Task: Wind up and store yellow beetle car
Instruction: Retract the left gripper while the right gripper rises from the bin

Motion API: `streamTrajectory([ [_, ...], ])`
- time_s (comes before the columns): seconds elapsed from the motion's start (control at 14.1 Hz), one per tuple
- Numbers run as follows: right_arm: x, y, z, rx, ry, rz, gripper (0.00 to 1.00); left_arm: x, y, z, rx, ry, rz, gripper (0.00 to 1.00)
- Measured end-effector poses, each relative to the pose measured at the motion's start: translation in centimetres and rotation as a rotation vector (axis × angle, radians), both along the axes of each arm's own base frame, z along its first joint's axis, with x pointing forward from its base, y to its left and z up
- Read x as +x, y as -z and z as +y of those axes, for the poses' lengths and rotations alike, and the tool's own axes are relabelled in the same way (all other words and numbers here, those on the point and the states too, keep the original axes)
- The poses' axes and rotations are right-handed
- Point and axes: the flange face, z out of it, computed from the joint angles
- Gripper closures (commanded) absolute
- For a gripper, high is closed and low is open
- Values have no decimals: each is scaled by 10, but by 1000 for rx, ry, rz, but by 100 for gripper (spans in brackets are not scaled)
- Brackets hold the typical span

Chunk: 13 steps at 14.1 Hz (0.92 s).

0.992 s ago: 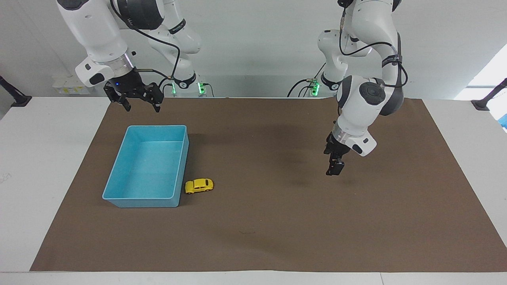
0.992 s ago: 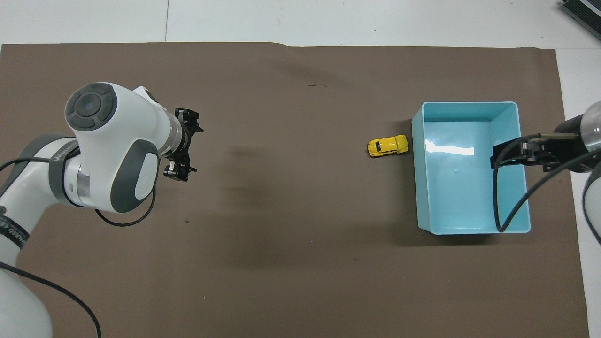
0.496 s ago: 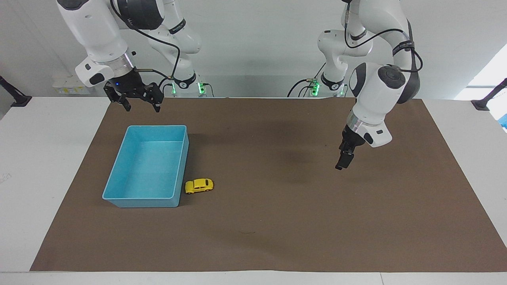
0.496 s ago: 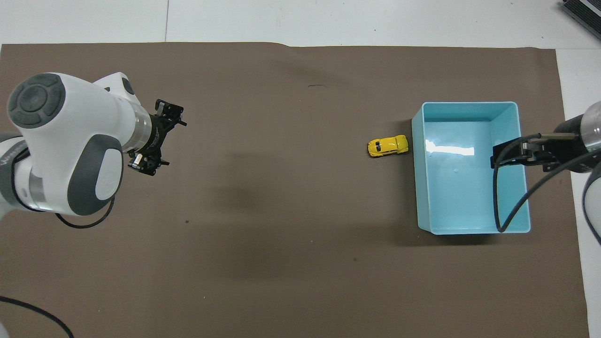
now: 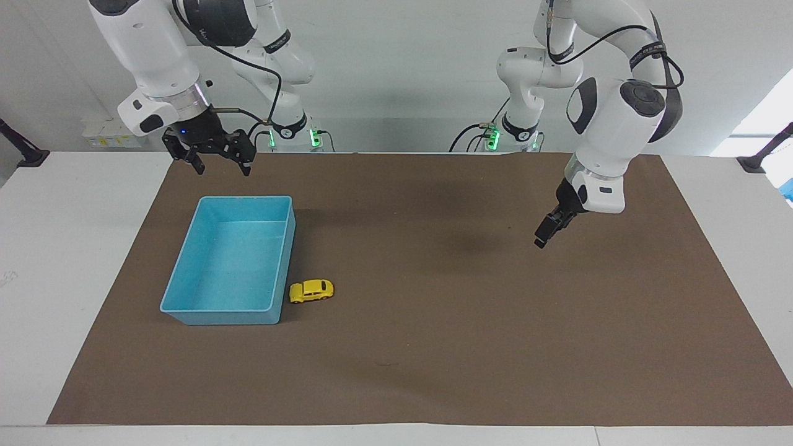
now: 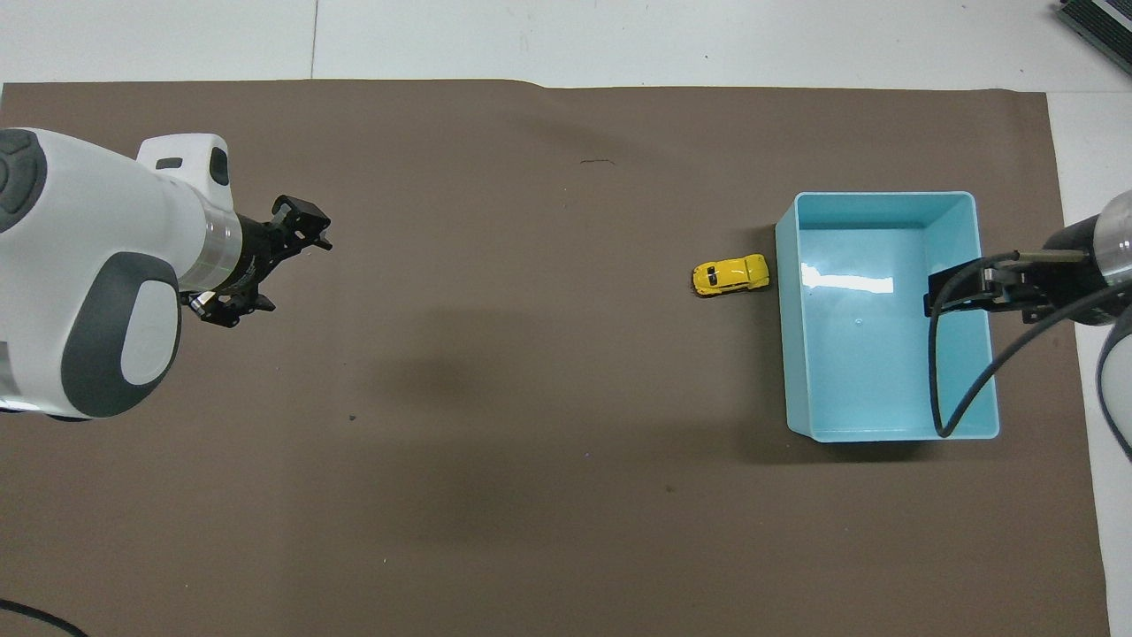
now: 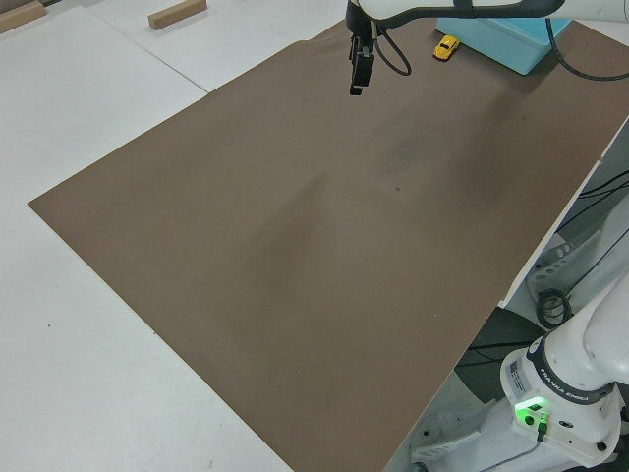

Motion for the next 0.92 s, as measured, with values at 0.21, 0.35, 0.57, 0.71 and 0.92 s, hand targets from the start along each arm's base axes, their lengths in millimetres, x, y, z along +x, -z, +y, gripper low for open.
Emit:
streamTrajectory([
  [0.21,0,0,3,2,-41,-6,0,-4,-13,26,19,190,-9,0],
  [0.35,2,-2,10,3,-51,-19,0,-9,-23,36,26,298,-11,0],
  [0.57,1,-2,29,2,8,-20,0,-19,-43,43,46,425,2,0],
  [0.71,-1,-2,39,-3,139,-17,0,-24,-61,47,94,489,11,0],
  [0.92,-1,-2,43,9,340,-8,0,-30,-87,49,108,533,3,0],
])
